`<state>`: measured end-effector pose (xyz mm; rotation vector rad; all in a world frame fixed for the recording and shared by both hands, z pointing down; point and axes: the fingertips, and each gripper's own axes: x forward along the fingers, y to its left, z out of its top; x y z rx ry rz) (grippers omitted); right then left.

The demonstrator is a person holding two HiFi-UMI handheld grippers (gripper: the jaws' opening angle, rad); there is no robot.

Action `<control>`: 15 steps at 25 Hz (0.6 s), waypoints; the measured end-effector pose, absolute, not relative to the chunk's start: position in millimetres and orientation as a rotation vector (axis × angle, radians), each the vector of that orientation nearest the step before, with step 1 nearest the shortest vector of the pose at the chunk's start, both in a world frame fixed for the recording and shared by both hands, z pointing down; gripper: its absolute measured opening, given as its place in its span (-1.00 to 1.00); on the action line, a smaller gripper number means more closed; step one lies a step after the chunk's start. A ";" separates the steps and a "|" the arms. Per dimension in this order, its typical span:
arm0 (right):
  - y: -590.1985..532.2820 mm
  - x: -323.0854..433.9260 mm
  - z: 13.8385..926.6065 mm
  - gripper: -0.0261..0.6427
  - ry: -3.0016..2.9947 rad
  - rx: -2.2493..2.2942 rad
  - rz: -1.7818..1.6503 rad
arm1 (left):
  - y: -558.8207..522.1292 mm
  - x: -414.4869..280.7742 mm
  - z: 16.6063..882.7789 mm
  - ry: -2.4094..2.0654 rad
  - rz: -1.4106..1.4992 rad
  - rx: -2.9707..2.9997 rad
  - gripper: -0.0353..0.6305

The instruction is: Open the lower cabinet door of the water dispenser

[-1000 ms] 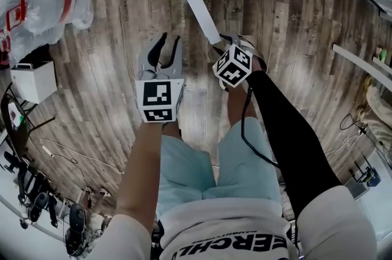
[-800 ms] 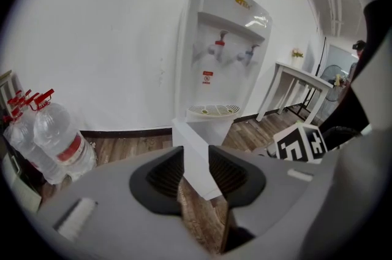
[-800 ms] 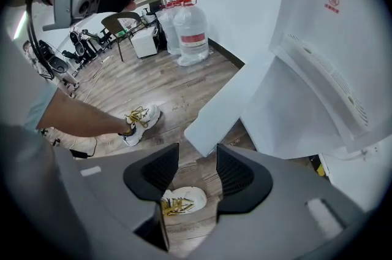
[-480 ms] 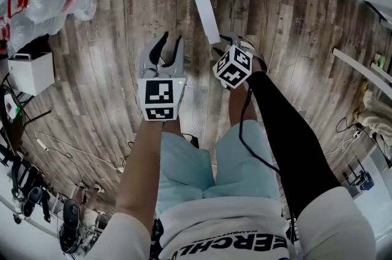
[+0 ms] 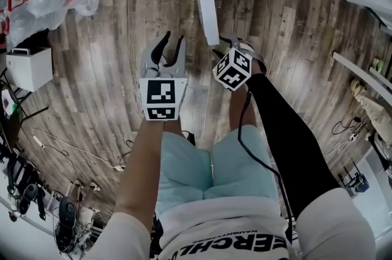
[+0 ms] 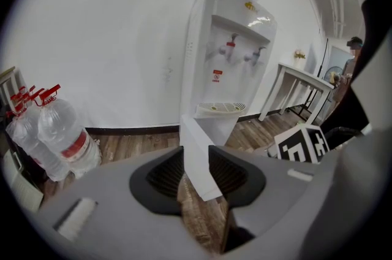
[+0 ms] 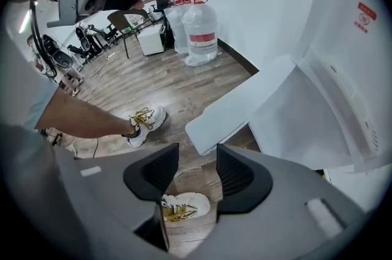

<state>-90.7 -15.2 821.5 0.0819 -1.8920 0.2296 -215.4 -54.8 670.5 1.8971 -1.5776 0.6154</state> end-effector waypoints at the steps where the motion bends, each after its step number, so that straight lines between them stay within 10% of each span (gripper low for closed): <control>1: -14.4 -93.1 822.2 -0.41 -1.892 0.080 0.229 | -53.6 -216.6 671.3 -1.576 0.613 1.896 -0.50; 15: 2.1 -132.7 824.2 -0.41 -1.891 0.016 0.213 | -31.7 -244.9 674.8 -1.588 0.562 1.843 -0.50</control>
